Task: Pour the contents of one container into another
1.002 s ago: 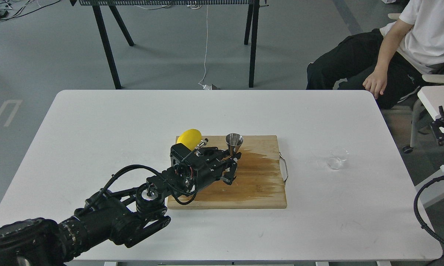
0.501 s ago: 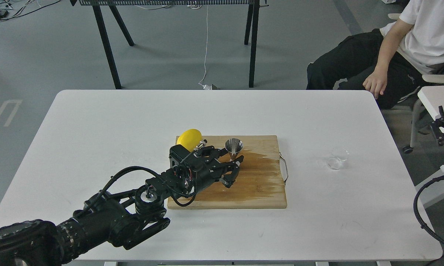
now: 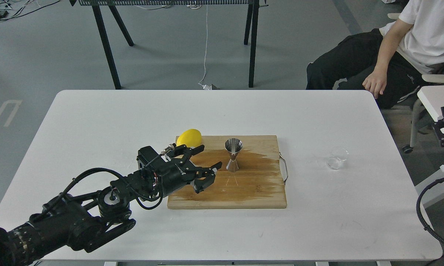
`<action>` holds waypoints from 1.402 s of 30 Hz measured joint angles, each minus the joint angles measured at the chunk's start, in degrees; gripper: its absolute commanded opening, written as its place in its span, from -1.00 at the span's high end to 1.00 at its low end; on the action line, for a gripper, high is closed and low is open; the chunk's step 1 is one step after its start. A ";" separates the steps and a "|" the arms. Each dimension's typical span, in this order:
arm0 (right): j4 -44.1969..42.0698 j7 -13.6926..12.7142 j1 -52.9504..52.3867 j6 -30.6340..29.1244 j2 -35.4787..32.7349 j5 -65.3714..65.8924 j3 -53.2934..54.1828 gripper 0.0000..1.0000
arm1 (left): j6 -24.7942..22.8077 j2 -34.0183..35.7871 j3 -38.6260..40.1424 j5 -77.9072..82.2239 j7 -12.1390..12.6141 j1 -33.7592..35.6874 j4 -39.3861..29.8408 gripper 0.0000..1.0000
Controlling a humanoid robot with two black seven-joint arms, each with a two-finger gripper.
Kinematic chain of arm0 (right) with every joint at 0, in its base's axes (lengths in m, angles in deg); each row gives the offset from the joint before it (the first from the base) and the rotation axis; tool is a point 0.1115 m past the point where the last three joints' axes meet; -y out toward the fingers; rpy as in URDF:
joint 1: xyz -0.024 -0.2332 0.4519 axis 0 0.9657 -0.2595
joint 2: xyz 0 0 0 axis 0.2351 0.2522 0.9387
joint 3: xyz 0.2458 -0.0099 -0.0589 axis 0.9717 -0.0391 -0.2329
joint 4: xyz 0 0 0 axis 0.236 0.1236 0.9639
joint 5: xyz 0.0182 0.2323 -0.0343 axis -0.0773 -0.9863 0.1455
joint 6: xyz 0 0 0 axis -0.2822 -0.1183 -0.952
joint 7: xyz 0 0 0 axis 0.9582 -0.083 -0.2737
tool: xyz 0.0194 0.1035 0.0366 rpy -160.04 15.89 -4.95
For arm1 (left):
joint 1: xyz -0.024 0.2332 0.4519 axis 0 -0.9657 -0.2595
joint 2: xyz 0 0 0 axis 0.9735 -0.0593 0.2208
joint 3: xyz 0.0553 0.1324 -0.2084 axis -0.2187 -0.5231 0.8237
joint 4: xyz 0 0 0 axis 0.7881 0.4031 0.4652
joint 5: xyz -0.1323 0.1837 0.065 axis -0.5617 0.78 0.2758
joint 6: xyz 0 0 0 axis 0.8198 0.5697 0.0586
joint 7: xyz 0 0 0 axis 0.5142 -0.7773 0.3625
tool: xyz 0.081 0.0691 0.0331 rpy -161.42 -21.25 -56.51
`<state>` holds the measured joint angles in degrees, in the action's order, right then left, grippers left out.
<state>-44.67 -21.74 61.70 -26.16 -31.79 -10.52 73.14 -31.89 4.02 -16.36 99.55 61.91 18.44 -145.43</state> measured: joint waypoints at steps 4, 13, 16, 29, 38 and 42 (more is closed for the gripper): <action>-0.18 -0.05 -0.12 0.00 -0.52 0.12 -0.12 -1.00 | 0.85 7.52 0.87 0.00 -4.00 -0.57 -5.13 -0.61; -0.87 -0.25 -0.89 0.00 -1.23 0.24 -0.14 -1.00 | 7.16 10.96 3.52 -21.94 -14.62 -0.11 -6.39 -0.65; -3.30 -0.59 -3.28 0.00 -1.40 0.35 -0.60 -1.00 | 7.22 10.08 6.09 -37.50 -14.85 0.04 -6.39 -0.72; -2.17 -3.97 -5.66 0.00 -0.49 -0.51 -2.75 -1.00 | -20.38 9.62 28.67 -90.51 -14.88 0.38 -1.47 -1.00; 15.33 -1.85 9.93 0.00 0.30 -1.32 -2.27 -1.00 | -39.91 9.56 34.20 -110.47 -14.88 0.14 7.23 -1.00; 17.23 0.27 14.94 0.00 2.33 -1.34 -2.49 -1.00 | -43.55 9.36 35.02 -119.86 -14.88 -0.46 7.74 -1.00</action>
<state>-27.44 -21.48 76.64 -26.16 -29.45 -11.86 70.65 -75.44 13.38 18.66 -20.31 47.02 17.99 -137.69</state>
